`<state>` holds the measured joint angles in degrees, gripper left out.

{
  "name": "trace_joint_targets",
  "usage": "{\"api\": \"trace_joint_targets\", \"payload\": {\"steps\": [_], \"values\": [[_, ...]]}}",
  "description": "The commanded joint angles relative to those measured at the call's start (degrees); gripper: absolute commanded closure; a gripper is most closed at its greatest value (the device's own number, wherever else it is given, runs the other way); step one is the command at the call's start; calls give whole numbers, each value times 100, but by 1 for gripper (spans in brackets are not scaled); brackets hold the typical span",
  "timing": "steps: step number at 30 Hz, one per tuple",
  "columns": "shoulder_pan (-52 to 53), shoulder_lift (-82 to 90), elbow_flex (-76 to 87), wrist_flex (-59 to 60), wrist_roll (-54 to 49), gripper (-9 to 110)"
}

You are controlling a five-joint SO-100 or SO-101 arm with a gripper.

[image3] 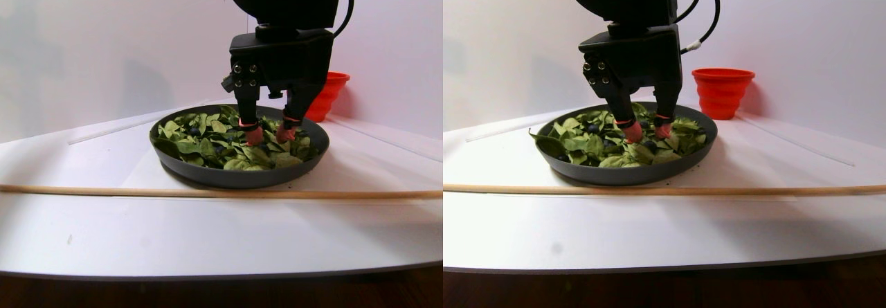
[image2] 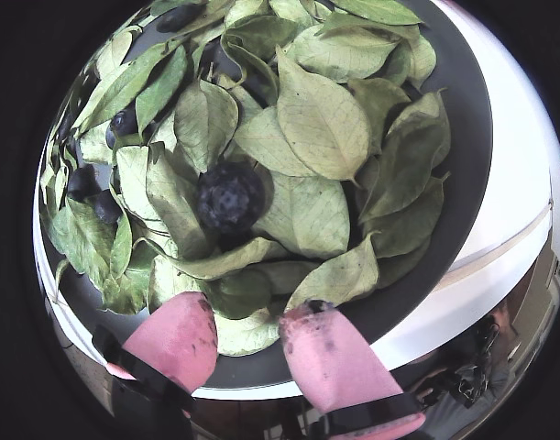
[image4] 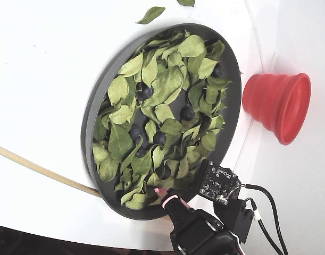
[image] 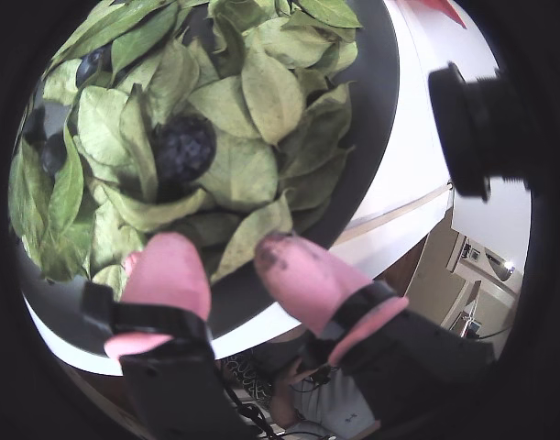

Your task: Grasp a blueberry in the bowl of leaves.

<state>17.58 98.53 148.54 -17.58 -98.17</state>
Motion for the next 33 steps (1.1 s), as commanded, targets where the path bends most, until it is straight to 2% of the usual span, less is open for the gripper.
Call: {"api": "trace_joint_targets", "payload": {"steps": [1,33], "values": [[-18,26,-132,-97,26,89],[-158,-519,-879,-229,554,87]]}}
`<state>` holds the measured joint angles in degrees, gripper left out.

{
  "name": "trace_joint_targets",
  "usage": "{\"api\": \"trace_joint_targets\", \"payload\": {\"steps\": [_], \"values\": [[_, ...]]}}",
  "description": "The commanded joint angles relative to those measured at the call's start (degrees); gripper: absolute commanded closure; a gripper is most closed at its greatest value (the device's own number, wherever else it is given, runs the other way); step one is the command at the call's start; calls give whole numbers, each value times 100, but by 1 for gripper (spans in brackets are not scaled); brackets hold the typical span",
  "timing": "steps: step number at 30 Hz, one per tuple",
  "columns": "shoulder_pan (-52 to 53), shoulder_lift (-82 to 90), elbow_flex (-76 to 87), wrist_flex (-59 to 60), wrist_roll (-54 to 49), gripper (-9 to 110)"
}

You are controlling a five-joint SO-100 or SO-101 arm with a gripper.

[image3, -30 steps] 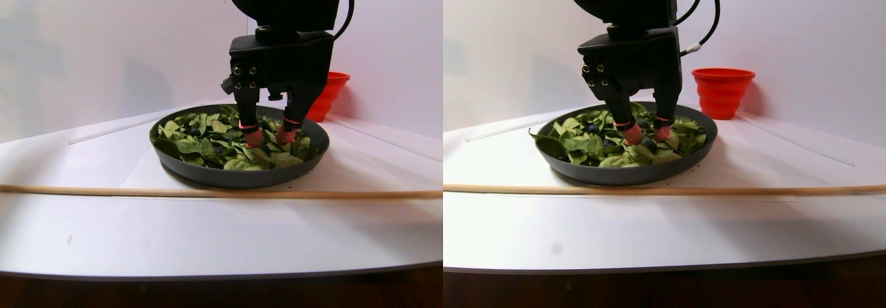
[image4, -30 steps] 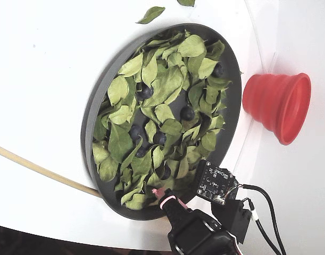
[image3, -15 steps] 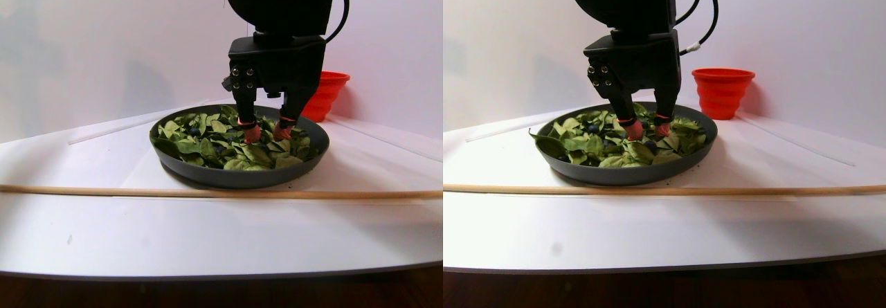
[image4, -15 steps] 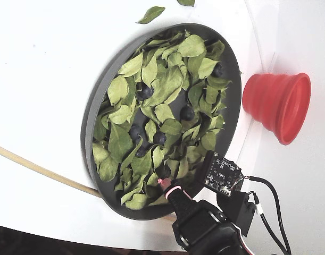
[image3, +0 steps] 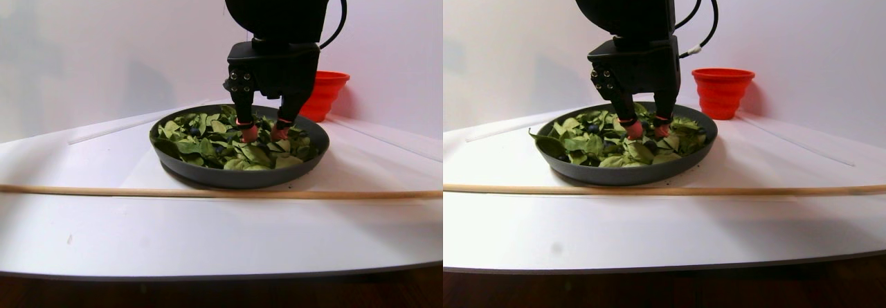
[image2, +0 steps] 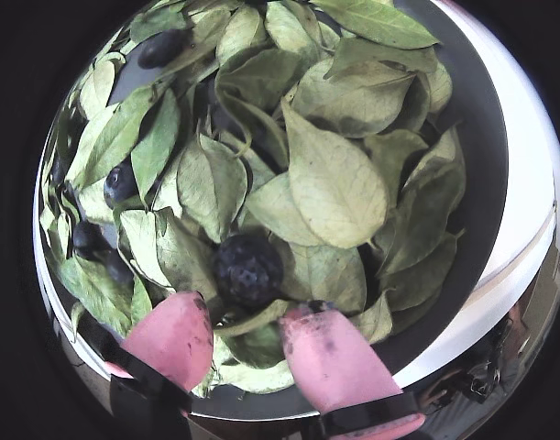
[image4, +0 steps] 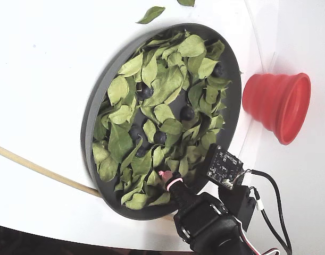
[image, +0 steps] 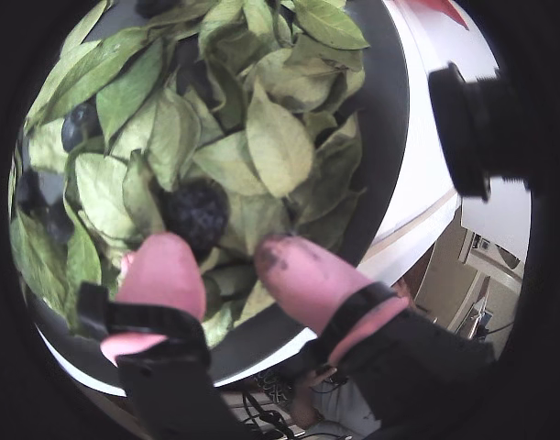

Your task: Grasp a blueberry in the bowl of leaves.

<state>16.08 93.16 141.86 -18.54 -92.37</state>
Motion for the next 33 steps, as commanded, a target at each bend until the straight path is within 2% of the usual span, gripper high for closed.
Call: {"api": "trace_joint_targets", "payload": {"steps": [1,33], "values": [[-9,-26,-220,-167,-18,87],[114,-765,-721,-554,-53,83]]}}
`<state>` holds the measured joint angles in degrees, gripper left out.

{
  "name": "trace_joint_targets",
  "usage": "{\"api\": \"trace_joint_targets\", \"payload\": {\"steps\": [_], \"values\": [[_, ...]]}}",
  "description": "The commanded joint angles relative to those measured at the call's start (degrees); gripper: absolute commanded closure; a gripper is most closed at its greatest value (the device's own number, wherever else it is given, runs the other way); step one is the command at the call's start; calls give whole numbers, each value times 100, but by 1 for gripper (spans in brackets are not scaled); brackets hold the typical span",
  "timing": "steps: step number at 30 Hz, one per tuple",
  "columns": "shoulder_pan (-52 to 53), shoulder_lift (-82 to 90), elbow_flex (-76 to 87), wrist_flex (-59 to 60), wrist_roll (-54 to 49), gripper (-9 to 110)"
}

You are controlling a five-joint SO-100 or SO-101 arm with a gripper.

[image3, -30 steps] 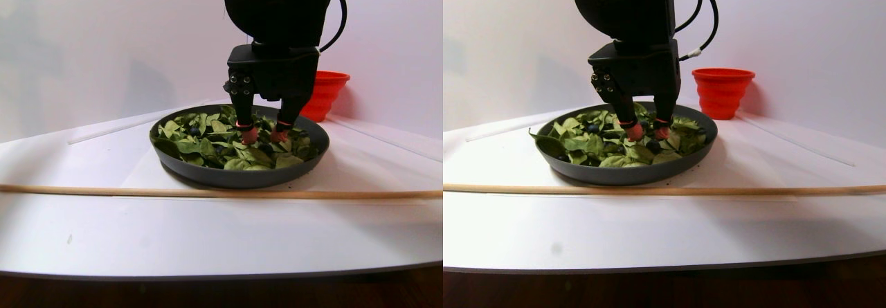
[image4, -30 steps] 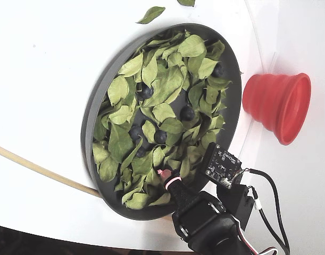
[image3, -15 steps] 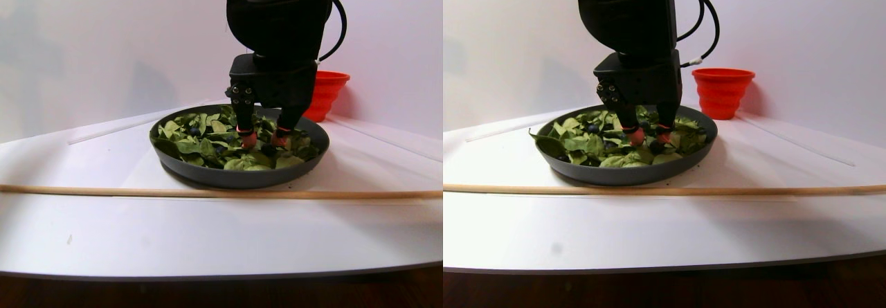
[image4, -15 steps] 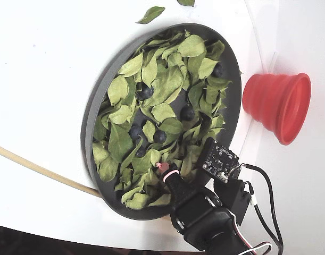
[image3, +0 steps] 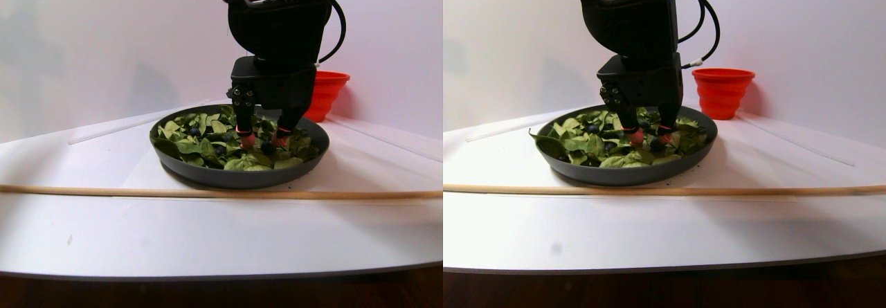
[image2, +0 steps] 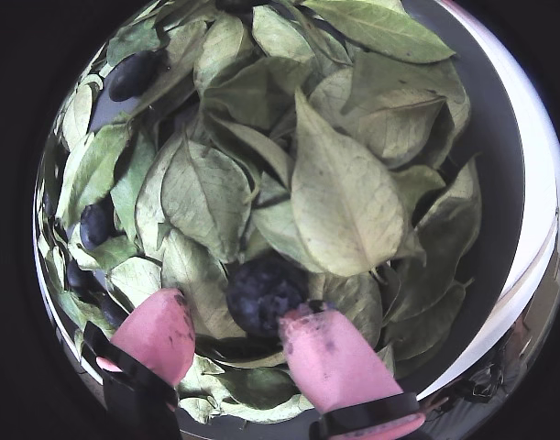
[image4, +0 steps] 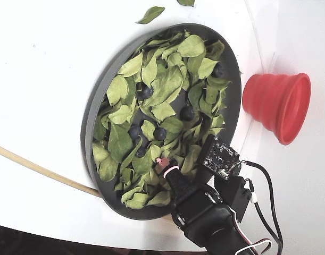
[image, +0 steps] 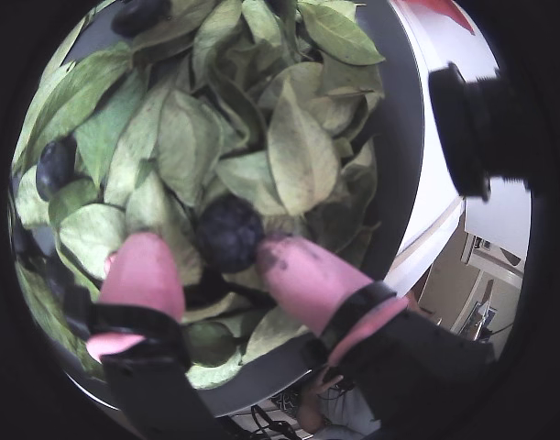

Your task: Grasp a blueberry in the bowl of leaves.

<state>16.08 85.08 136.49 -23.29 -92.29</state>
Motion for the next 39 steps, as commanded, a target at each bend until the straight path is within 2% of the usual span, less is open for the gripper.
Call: {"api": "trace_joint_targets", "payload": {"steps": [1,28,39], "values": [[123,44,-185,-79,-70,83],[264,677,-220,308,44,83],[299,369,-387,229,141,83]]}}
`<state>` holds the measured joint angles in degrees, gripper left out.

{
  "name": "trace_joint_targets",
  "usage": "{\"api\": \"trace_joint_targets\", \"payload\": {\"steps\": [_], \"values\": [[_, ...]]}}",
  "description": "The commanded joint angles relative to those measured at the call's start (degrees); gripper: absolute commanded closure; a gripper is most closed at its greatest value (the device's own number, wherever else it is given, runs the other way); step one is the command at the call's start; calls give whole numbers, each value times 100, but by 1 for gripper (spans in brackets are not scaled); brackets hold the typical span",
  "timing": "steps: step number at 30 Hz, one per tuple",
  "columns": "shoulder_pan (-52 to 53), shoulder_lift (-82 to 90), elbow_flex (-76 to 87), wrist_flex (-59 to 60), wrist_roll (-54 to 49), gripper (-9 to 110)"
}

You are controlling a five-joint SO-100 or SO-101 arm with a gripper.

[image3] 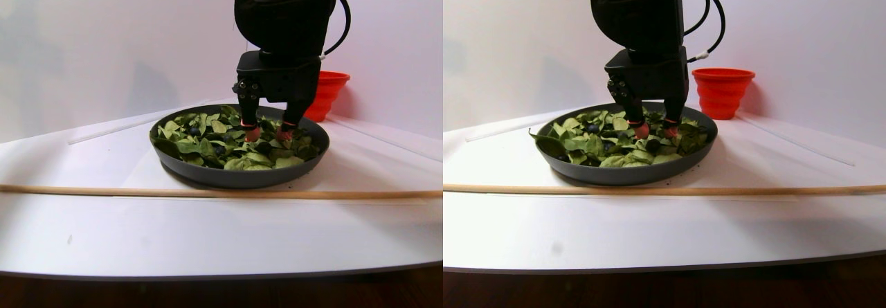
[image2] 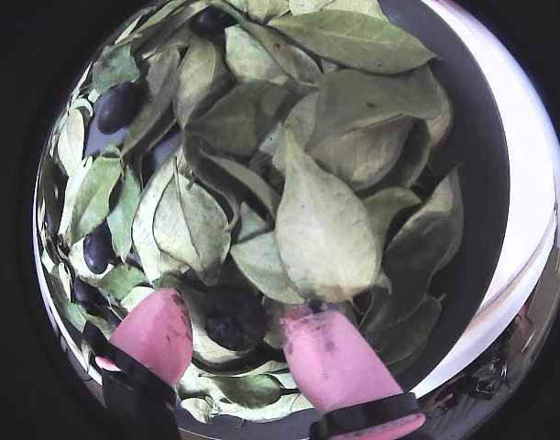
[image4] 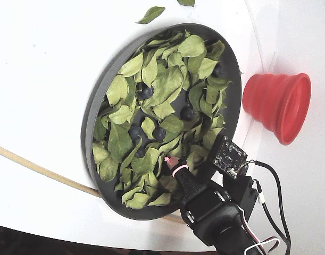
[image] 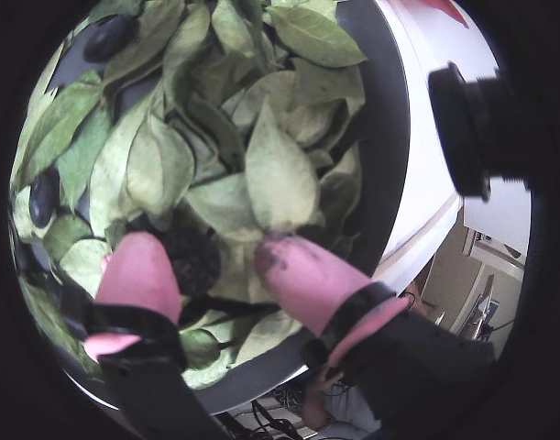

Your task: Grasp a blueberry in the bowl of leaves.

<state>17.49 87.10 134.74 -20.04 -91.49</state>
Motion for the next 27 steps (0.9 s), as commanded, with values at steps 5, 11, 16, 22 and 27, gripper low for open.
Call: {"api": "trace_joint_targets", "payload": {"steps": [5,11,16,22,27], "values": [[114,18,-211,-229,114,83],[62,-158,-167,-360,158,83],[53,-360,-149,-475,211,83],[0,-439,-141,-483,325,83],[-18,-545,-220,-519,369,83]]}}
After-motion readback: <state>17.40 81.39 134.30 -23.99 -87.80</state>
